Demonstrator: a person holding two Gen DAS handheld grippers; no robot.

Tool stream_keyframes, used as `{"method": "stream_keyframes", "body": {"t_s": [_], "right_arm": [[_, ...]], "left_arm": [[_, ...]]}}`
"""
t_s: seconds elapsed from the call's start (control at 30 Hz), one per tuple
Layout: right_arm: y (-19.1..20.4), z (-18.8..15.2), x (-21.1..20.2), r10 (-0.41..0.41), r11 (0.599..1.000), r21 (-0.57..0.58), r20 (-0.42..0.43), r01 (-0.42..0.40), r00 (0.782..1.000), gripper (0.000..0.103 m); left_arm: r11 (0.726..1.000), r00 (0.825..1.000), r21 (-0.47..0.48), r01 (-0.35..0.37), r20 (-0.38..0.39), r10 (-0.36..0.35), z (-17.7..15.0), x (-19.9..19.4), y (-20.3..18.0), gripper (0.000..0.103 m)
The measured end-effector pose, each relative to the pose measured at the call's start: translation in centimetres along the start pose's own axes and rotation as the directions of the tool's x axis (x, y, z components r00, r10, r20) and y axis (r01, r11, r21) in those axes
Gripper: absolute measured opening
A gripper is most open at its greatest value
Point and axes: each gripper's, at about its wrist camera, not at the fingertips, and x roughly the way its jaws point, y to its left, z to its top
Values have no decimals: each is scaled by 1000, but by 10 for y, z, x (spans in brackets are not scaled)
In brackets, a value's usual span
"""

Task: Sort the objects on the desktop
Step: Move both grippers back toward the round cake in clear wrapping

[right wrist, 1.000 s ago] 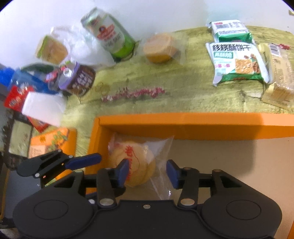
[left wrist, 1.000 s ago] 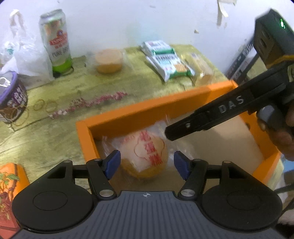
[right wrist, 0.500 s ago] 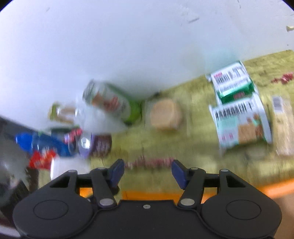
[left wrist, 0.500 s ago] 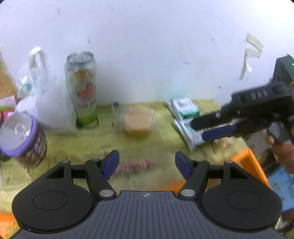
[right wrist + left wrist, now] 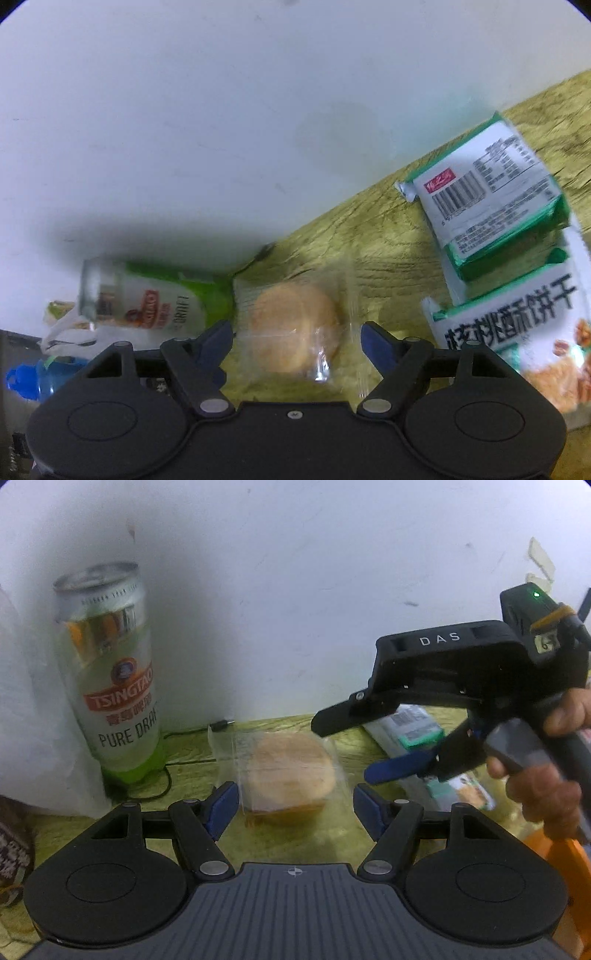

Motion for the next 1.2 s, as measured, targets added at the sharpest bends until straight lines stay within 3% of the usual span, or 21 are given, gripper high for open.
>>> {"method": "stream_keyframes", "body": {"t_s": [0.2, 0.3, 0.53, 0.63, 0.7, 0.77, 0.9, 1.0, 1.13, 1.2], "right_arm": [[-2, 2, 15, 32, 999, -8, -4, -32, 999, 76], [-2, 2, 16, 66, 998, 12, -26, -66, 997, 67], [1, -7, -3, 152, 987, 66, -27, -150, 988, 62], [9, -14, -14, 184, 982, 51, -23, -183, 983, 62], [16, -18, -18, 216, 976, 47, -41, -215, 975, 52], [24, -24, -20, 252, 967, 45, -67, -249, 965, 52], [42, -28, -28, 208, 977, -46, -20, -208, 978, 52], [41, -17, -33, 112, 990, -88, 34, -109, 993, 52], [34, -9, -34, 2, 996, -91, 60, 4, 998, 67], [27, -9, -31, -24, 998, -51, 43, 26, 999, 69]], "left_arm": [[1000, 1000, -12, 10, -27, -10, -2, 17, 2, 75], [1000, 999, -14, 27, -43, -27, -3, 19, 0, 76], [996, 994, -14, 86, -67, -87, -6, 12, -7, 81], [990, 987, -12, 143, -68, -143, -9, 9, -12, 80], [975, 973, -21, 221, -70, -222, -9, 8, -18, 78], [969, 967, 25, 246, -72, -244, -10, 7, -31, 78], [977, 977, 54, 208, -67, -205, -13, 1, -37, 78], [987, 986, 20, 161, -42, -160, -13, -8, -25, 79], [993, 994, -43, 107, -6, -107, -8, -14, -6, 81], [993, 996, -73, 91, -1, -91, -5, -11, 4, 81]]}}
